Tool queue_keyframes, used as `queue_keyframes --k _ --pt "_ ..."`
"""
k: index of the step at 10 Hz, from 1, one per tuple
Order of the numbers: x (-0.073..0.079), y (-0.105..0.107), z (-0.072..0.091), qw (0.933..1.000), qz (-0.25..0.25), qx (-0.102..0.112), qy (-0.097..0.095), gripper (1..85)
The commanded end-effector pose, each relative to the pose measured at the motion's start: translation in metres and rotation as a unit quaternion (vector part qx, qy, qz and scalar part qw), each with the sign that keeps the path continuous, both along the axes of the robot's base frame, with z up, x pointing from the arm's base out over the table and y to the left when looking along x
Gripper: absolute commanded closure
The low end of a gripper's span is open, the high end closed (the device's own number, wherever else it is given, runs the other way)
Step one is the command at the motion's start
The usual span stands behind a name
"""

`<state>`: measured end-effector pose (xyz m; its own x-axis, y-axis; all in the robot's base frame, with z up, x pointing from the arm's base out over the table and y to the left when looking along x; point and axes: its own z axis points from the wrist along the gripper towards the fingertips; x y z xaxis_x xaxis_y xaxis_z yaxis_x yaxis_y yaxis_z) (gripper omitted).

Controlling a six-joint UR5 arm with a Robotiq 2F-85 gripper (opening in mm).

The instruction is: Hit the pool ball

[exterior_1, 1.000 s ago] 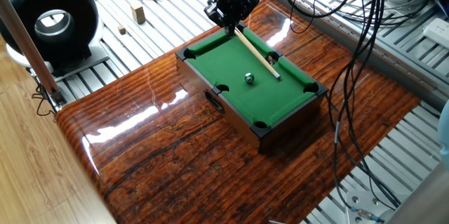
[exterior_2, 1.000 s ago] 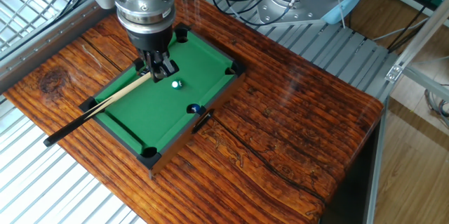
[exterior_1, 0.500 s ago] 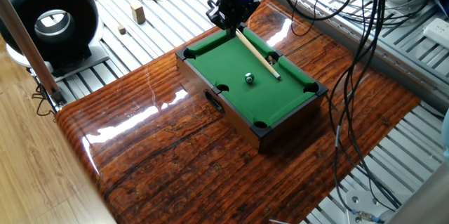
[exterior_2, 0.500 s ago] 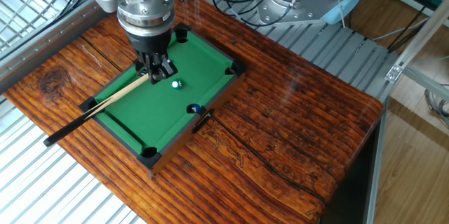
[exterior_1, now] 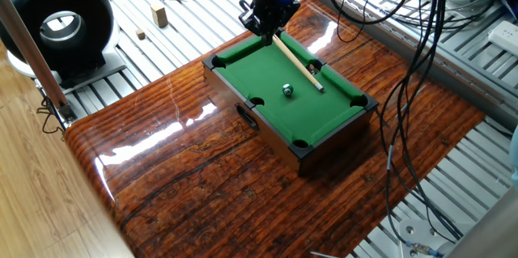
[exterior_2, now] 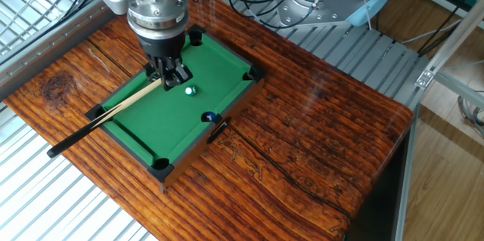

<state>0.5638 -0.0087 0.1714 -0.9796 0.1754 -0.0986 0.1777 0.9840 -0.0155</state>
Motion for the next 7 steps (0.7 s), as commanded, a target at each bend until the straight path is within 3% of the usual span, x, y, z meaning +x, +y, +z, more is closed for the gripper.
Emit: queue_keyframes --k 1,2,4,7 --pt "0.002 -0.019 0.002 0.9994 0.004 -0.036 -0.003 84.7" --pt "0.006 -0.02 0.003 0.9992 0.002 -0.038 -0.012 84.7" --pt "0.015 -0.001 0.003 0.9993 0.026 -0.004 -0.028 84.7" --pt "0.006 0.001 0.001 0.9996 0.025 0.002 -0.011 84.7"
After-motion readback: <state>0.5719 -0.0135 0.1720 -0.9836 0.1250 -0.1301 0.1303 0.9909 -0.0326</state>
